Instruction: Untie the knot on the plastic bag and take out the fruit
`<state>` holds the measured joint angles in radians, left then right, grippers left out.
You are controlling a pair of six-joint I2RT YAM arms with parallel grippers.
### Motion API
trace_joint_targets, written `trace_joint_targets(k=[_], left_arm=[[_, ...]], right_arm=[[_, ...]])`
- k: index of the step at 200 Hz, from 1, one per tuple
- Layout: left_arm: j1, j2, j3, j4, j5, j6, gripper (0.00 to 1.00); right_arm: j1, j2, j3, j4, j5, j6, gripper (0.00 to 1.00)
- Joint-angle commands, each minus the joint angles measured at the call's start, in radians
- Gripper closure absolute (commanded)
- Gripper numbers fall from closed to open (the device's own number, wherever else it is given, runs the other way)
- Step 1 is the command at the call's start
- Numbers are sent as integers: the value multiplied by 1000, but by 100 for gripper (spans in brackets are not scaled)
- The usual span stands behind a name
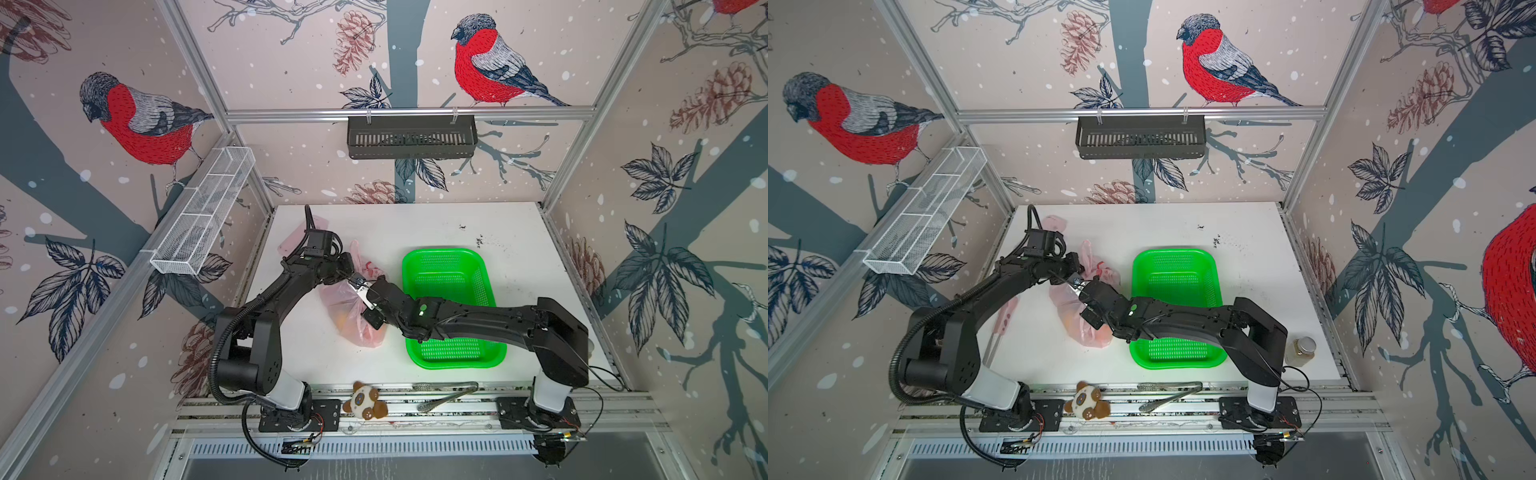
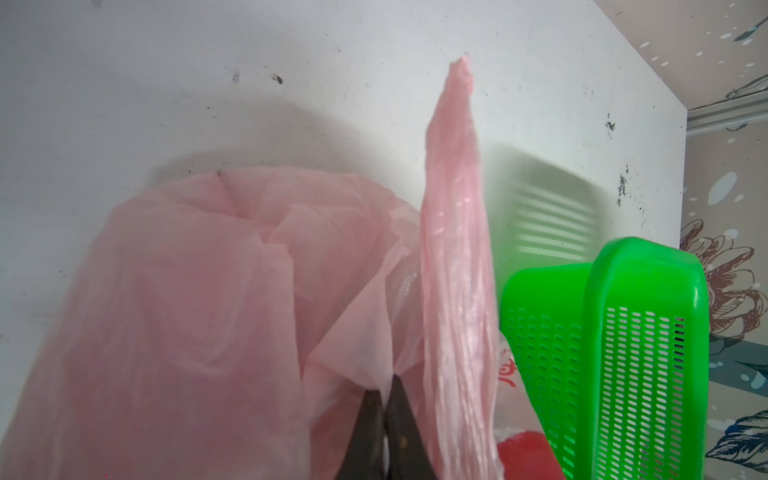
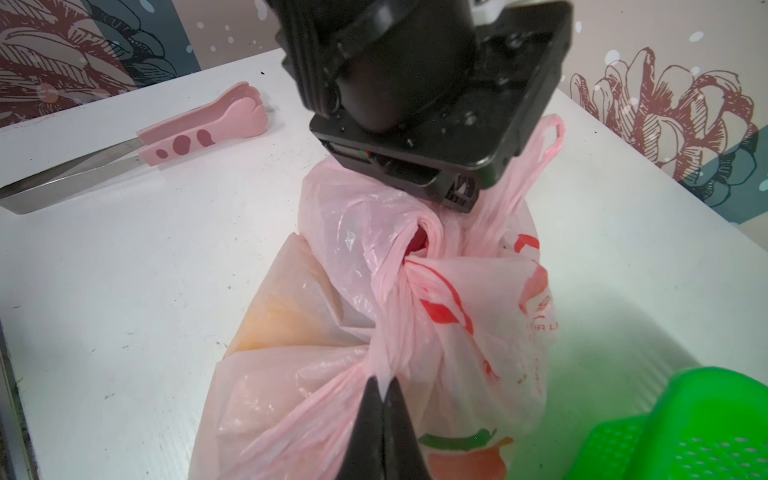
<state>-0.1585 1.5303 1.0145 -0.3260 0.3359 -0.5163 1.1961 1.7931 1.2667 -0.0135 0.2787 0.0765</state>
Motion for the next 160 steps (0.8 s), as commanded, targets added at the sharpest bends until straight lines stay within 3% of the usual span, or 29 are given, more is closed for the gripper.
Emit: trace_joint_targets(k=[1, 46, 105, 142, 160], left_arm=[[12, -29, -7, 55, -23, -16, 100], [105, -120, -32, 52, -31, -6, 100], [172, -227, -63, 0, -148, 11, 100], [192, -278, -109, 44, -129, 3, 100], [192, -285, -115, 49, -101, -7, 100]], right_arm=[[-3, -25, -27, 41, 56, 14, 98], [-52, -71, -123, 95, 76, 118, 97], [-132, -116, -217, 154, 79, 292, 97], [-135, -123, -184, 119, 58, 269, 96], [-111, -124, -149, 81, 79, 229, 87]])
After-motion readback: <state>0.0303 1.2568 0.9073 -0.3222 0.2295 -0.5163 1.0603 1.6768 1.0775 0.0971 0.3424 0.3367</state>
